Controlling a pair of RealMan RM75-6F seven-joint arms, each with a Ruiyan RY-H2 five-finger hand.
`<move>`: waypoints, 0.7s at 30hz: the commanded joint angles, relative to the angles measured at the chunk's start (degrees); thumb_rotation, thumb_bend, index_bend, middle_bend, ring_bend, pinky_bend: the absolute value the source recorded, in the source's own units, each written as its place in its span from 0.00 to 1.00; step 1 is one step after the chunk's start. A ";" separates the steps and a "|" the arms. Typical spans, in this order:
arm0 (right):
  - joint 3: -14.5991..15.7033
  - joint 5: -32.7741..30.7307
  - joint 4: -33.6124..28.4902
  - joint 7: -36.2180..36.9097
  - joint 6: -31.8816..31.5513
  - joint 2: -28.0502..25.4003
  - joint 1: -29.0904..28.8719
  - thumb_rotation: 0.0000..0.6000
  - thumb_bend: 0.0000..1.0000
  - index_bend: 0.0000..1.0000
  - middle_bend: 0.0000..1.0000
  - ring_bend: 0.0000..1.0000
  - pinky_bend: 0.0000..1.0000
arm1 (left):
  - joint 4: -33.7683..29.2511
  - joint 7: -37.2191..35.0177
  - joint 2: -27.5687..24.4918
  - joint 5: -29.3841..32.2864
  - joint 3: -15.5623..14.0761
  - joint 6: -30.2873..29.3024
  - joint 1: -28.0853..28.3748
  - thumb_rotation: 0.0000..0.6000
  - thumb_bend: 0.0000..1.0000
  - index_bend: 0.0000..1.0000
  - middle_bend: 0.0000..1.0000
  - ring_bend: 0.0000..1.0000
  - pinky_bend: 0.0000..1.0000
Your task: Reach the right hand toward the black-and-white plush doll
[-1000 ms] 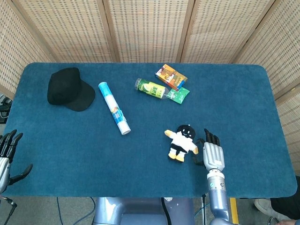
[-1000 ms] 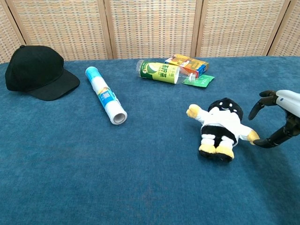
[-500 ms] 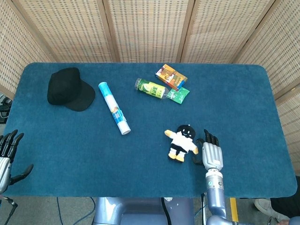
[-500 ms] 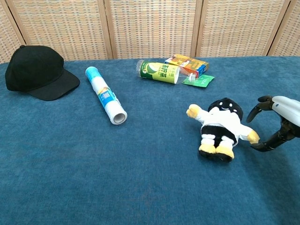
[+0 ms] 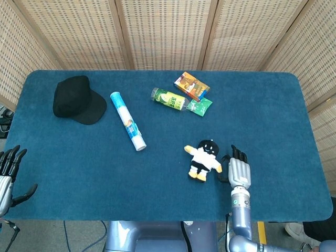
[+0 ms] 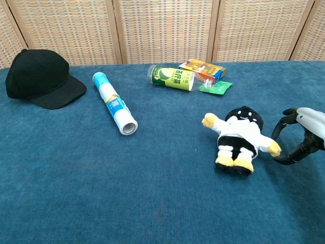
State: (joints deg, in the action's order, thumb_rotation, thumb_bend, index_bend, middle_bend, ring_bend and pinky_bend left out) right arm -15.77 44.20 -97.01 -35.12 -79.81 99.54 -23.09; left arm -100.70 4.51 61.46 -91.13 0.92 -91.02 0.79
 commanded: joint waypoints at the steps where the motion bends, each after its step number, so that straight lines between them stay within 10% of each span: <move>1: -0.02 0.06 0.13 0.25 -0.02 0.14 -0.05 1.00 0.37 0.48 0.11 0.00 0.08 | -0.04 0.10 0.02 -0.03 -0.01 -0.03 -0.01 1.00 0.29 0.00 0.00 0.00 0.00; 21: -1.51 -1.49 1.64 -0.11 0.00 1.70 -1.65 1.00 0.47 0.52 0.16 0.00 0.09 | -0.08 0.28 0.06 0.39 0.08 0.24 0.09 1.00 0.29 0.00 0.00 0.00 0.00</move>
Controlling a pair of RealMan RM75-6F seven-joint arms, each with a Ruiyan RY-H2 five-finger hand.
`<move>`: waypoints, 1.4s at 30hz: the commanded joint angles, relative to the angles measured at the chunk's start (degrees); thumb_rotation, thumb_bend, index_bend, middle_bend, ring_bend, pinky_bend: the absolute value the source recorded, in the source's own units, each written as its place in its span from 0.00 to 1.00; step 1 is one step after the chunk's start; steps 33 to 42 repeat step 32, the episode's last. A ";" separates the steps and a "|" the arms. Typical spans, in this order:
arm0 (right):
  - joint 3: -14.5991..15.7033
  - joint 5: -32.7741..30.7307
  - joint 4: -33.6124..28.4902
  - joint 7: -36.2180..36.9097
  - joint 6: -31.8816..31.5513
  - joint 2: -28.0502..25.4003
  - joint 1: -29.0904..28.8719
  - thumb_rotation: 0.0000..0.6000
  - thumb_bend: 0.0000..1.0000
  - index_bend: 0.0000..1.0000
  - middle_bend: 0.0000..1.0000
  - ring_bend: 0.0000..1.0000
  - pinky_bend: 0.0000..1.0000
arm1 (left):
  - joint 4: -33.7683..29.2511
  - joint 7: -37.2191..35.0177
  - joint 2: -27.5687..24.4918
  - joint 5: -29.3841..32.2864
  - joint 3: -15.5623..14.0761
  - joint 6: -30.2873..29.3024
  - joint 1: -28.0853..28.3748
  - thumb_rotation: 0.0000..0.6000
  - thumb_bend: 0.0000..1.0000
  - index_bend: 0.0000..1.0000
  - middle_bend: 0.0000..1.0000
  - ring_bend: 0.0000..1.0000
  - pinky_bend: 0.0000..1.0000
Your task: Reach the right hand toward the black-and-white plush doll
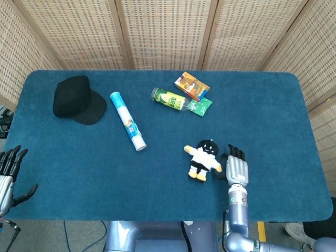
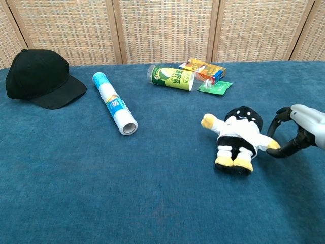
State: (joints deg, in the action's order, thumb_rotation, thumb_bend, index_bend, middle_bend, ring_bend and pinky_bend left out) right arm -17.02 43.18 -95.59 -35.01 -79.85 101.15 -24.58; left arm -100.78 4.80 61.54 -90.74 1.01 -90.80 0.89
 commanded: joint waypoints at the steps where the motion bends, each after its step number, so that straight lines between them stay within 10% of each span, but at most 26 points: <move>1: -0.29 -0.55 0.26 -0.25 0.04 0.10 -0.18 1.00 0.48 0.52 0.16 0.00 0.09 | 0.01 -0.01 -0.01 -0.02 -0.03 0.02 0.00 1.00 0.29 0.00 0.00 0.00 0.00; 42: -0.72 -1.12 -1.05 0.24 -0.35 -0.91 -0.79 1.00 0.53 0.60 0.24 0.01 0.12 | 0.58 -0.22 0.12 0.42 0.00 0.28 0.04 1.00 0.30 0.00 0.00 0.00 0.00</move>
